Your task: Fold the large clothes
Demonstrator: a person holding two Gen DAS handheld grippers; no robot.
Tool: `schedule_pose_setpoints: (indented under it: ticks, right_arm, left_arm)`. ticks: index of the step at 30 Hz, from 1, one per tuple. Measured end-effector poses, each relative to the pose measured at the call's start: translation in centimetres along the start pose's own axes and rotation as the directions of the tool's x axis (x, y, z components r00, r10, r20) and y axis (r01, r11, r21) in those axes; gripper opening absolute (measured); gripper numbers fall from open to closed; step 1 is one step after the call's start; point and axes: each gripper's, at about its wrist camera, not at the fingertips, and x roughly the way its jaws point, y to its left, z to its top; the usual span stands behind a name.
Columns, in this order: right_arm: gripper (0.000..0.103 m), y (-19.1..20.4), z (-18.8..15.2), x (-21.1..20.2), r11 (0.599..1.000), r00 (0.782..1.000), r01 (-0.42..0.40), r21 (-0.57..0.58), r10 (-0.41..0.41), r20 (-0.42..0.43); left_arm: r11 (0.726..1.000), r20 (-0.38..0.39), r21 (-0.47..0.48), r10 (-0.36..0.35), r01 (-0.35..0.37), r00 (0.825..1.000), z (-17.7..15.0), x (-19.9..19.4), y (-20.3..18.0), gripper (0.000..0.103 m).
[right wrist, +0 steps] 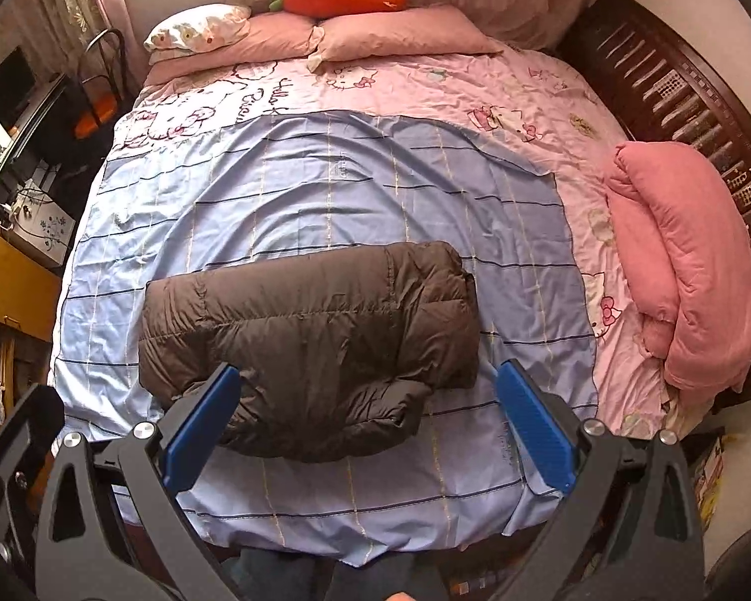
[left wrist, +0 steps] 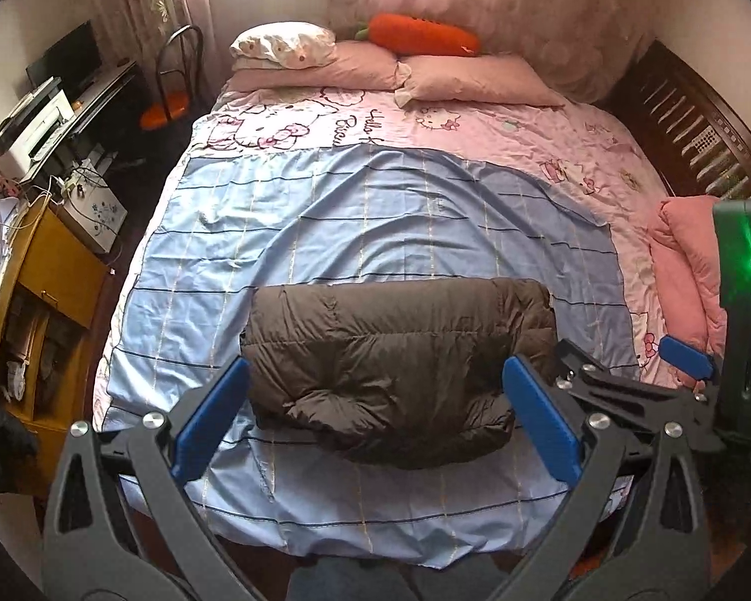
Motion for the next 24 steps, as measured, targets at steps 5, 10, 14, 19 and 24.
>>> schedule_pose_setpoints:
  ticks: [5, 10, 14, 19, 24]
  right_arm:
    - [0.102, -0.16, -0.05, -0.39, 1.000, 1.000, -0.003, 0.009, 0.003, 0.008]
    - [0.102, -0.20, -0.13, -0.38, 1.000, 1.000, 0.000, 0.014, 0.000, 0.003]
    - [0.102, -0.05, -0.34, -0.37, 1.000, 1.000, 0.003, 0.021, -0.003, -0.002]
    - [0.102, -0.10, -0.35, -0.34, 1.000, 1.000, 0.003, 0.020, -0.003, -0.001]
    - [0.102, -0.18, -0.35, -0.31, 1.000, 1.000, 0.002, 0.017, -0.002, -0.002]
  left_arm:
    - [1.000, -0.009, -0.004, -0.003, 0.003, 1.000, -0.03, -0.01, 0.06, 0.101]
    - [1.000, -0.023, -0.015, -0.012, 0.011, 1.000, -0.20, 0.31, 0.28, 0.101]
    - [1.000, -0.032, -0.020, -0.015, 0.014, 0.999, -0.28, 0.53, 0.36, 0.101]
    - [1.000, -0.033, -0.020, -0.013, 0.012, 0.999, -0.24, 0.62, 0.38, 0.101]
    - [1.000, -0.033, -0.018, -0.014, 0.014, 0.999, -0.24, 0.63, 0.47, 0.101]
